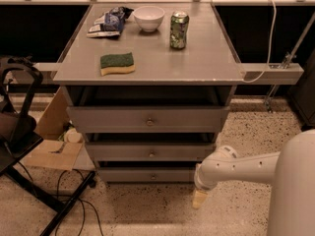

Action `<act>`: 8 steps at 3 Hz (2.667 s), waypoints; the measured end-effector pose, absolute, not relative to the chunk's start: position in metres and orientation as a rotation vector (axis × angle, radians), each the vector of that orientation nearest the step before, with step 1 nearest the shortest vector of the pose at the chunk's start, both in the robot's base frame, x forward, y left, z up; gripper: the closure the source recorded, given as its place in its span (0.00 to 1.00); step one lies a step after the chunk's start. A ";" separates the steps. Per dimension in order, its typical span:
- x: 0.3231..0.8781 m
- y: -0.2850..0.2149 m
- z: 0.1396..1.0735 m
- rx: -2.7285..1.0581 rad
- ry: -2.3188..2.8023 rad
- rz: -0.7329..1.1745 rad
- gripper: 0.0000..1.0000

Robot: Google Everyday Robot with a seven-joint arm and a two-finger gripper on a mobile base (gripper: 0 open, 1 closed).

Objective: Open bottom drawer

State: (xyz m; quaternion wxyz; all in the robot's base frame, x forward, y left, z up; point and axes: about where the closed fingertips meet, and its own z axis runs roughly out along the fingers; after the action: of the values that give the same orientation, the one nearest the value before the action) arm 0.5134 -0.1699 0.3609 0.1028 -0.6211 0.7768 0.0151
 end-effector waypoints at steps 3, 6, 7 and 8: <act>0.549 -0.149 0.263 -2.007 2.253 -0.117 0.00; 0.603 -0.150 0.191 -2.074 2.137 -0.194 0.00; 0.612 -0.145 0.175 -2.026 2.171 -0.134 0.18; 0.616 -0.146 0.171 -2.003 2.184 -0.115 0.49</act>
Offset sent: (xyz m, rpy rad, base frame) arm 0.0396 0.0322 -0.1511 -0.2199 0.0330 0.1398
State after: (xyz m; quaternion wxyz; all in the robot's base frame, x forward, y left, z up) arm 0.6160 -0.1462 0.1711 0.0877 -0.6727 0.7337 -0.0386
